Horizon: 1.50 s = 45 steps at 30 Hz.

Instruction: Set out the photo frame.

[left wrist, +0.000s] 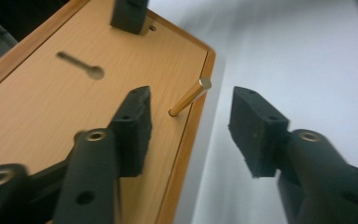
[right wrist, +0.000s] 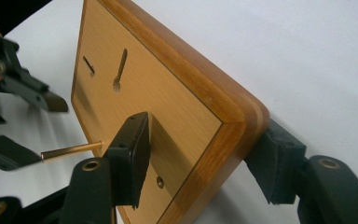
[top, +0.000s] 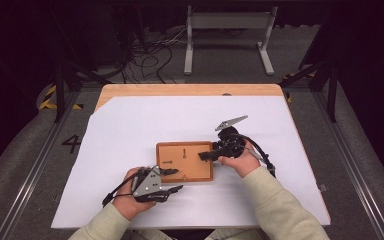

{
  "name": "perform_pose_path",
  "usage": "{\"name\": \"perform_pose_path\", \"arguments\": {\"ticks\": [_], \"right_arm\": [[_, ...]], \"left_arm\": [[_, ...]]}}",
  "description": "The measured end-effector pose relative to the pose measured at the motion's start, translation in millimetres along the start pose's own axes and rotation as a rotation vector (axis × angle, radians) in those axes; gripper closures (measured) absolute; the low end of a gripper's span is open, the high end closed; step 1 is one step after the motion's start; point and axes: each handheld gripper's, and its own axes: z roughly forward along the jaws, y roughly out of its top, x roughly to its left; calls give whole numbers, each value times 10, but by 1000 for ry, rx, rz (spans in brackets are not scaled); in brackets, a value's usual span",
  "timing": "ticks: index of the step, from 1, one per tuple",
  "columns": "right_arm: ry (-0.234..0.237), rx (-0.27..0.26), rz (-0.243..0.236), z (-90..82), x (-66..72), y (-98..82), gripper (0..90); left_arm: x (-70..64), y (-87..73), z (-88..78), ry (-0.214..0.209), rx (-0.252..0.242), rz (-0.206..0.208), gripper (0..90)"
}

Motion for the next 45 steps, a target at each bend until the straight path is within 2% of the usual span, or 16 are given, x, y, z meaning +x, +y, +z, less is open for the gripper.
{"name": "perform_pose_path", "arguments": {"ticks": [1, 2, 4, 6, 8, 14, 18, 21, 26, 28, 30, 37, 41, 45], "right_arm": [[-4, -1, -10, -11, 16, 0, 438], [-4, -1, -10, -11, 16, 0, 438], [-23, -2, -46, -58, 84, -6, 454], [-29, -4, -64, -78, 110, -12, 462], [-41, -10, -91, -110, 160, -28, 472], [-87, -31, -191, -216, 342, -105, 510], [-108, -40, -252, -275, 448, -157, 532], [-114, -44, -291, -326, 526, -206, 557], [-111, -53, -328, -385, 625, -286, 590], [-106, -54, -336, -411, 668, -323, 606], [-95, -58, -337, -437, 712, -370, 615], [-115, -62, -363, -466, 834, -462, 602], [-114, -57, -365, -484, 874, -510, 595], [-104, -44, -367, -496, 895, -560, 591]], "left_arm": [[19, -26, -56, -9, -22, -46, 404], [19, -26, -56, -9, -22, -46, 395], [71, -75, -221, -4, -70, -101, 395], [79, -85, -264, 3, -82, -109, 400], [97, -123, -396, 18, -103, -131, 399], [176, -263, -591, 73, -108, -186, 384], [233, -337, -600, 120, -73, -230, 390], [269, -393, -594, 139, -62, -271, 393], [325, -454, -616, 189, -60, -308, 398], [333, -468, -623, 200, -66, -312, 430], [327, -464, -619, 200, -66, -315, 448], [325, -469, -589, 202, -70, -313, 459], [345, -480, -606, 216, -80, -357, 478], [361, -486, -615, 231, -75, -379, 464]]}}
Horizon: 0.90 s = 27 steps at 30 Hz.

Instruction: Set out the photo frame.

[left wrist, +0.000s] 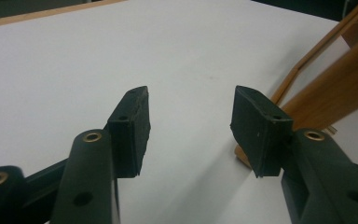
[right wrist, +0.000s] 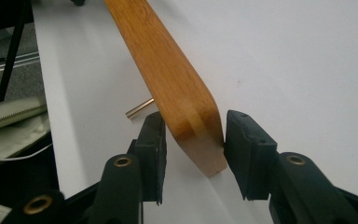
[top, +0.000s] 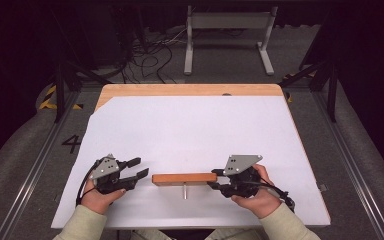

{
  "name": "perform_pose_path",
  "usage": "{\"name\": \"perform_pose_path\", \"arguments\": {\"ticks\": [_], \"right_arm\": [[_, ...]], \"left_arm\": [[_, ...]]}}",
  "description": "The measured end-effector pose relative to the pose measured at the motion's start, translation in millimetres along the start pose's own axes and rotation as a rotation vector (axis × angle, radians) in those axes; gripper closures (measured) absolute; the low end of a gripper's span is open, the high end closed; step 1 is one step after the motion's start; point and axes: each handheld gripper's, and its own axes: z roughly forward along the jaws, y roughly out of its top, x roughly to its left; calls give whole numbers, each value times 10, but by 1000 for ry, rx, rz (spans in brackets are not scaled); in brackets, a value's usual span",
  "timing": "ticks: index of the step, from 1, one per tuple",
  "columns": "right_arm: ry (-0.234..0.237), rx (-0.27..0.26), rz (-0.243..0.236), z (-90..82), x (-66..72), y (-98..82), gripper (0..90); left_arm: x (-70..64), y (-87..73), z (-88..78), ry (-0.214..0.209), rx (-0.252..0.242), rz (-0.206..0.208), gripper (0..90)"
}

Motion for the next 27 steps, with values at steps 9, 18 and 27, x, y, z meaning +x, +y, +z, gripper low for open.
{"name": "perform_pose_path", "arguments": {"ticks": [9, 18, 27], "right_arm": [[20, 17, 4, 22, 48, -82, 570], [20, 4, 14, -50, 75, -104, 532], [14, 100, 67, -35, 19, -243, 821]], "left_arm": [[4, -3, 13, 19, 30, -36, 410], [12, 5, 8, 29, 22, -23, 395], [12, 12, -13, 42, 23, -26, 419]]}}
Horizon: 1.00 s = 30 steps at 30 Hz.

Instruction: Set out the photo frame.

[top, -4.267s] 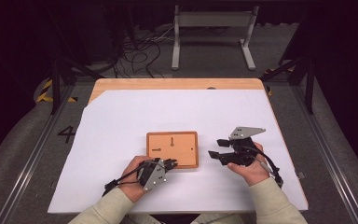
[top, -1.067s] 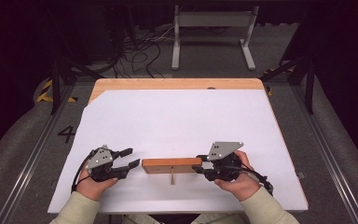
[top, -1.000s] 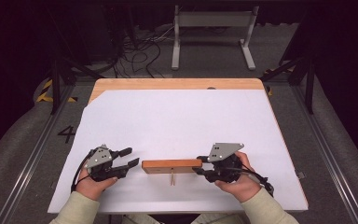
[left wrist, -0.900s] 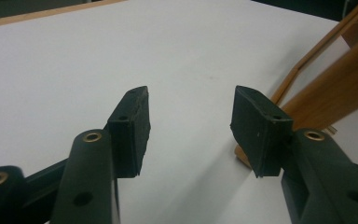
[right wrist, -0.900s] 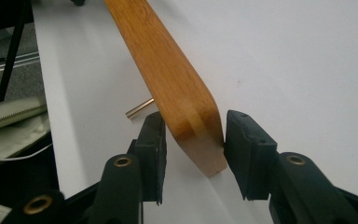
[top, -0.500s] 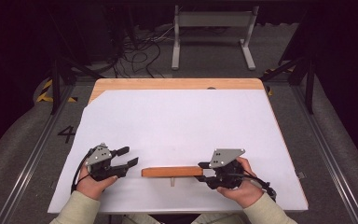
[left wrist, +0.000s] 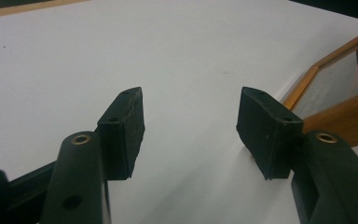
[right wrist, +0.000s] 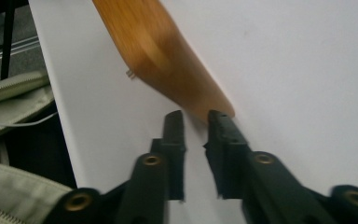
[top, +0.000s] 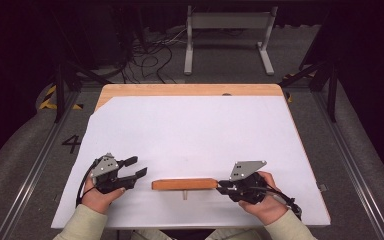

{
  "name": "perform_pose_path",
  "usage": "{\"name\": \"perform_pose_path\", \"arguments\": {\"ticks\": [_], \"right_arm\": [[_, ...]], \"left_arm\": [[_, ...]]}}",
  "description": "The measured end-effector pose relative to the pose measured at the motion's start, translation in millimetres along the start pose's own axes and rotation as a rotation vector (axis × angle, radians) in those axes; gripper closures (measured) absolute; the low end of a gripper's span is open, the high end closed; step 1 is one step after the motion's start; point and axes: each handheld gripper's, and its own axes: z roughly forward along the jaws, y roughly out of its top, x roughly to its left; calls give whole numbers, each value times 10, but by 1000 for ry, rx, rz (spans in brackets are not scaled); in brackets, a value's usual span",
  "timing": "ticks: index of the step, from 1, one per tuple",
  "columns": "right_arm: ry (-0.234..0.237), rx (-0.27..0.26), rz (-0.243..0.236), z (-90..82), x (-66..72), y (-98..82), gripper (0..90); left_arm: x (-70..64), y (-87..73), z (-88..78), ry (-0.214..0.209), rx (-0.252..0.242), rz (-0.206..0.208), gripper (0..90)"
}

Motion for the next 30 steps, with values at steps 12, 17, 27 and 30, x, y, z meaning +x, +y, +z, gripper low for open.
{"name": "perform_pose_path", "arguments": {"ticks": [12, 17, 27, 30], "right_arm": [[94, 92, 22, 378, 7, -76, 900], [88, 58, 68, 430, -35, -75, 900], [65, 3, 148, 465, -232, -21, 900], [48, 1, 158, 506, -300, 25, 900]], "left_arm": [[29, 1, -10, 25, 19, -14, 384], [23, -1, -13, 31, 26, -18, 377], [19, -8, -5, 42, 48, -17, 367], [21, -21, -13, 42, 47, -9, 367]]}}
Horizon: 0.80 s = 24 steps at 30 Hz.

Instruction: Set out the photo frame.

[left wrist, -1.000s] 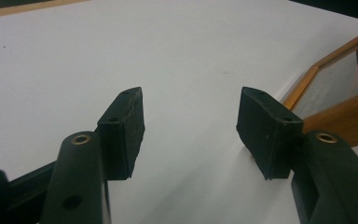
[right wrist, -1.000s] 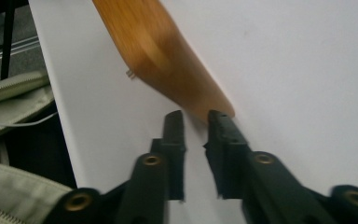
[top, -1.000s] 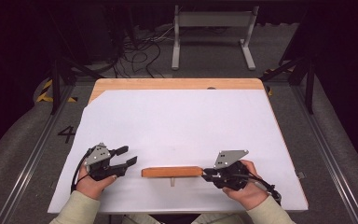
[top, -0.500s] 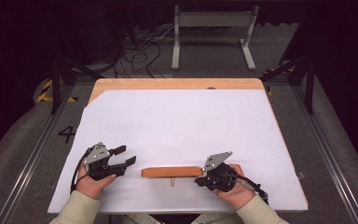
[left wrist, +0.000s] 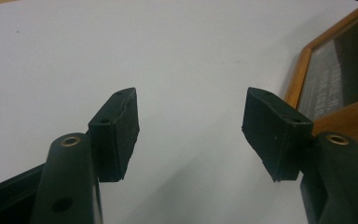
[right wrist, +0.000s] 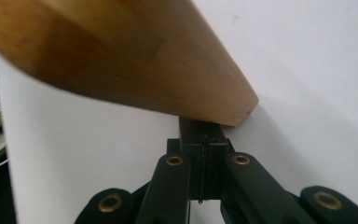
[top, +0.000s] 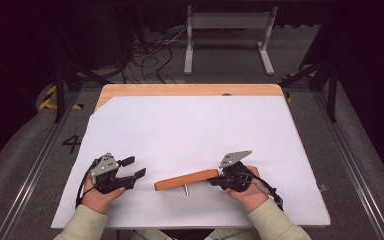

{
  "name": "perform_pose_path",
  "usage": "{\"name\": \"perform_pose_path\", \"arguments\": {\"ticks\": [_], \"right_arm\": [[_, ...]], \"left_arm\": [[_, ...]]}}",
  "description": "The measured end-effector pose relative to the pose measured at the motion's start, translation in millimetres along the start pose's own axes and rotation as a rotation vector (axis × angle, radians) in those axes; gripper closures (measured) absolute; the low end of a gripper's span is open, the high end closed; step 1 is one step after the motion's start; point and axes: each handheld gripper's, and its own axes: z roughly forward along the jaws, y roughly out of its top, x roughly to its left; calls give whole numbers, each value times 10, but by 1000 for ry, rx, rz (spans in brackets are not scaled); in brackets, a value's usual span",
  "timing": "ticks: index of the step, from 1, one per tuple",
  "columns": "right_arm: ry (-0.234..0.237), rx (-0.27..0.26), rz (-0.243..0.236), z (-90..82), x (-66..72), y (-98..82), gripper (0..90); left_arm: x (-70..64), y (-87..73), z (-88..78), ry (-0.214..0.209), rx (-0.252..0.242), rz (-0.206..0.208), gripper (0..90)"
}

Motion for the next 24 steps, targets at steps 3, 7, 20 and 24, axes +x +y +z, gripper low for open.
{"name": "perform_pose_path", "arguments": {"ticks": [3, 7, 20, 24], "right_arm": [[-8, 2, 9, 42, -63, 65, 900], [-38, -2, 15, 94, -131, 148, 900], [-57, 1, 41, 275, -319, 426, 900], [-56, -1, 61, 331, -380, 506, 900]], "left_arm": [[6, -16, -20, 6, 0, -4, 368], [5, -35, -48, 11, 0, -12, 367], [44, -107, -170, 38, -8, -43, 366], [49, -124, -218, 52, -12, -47, 364]]}}
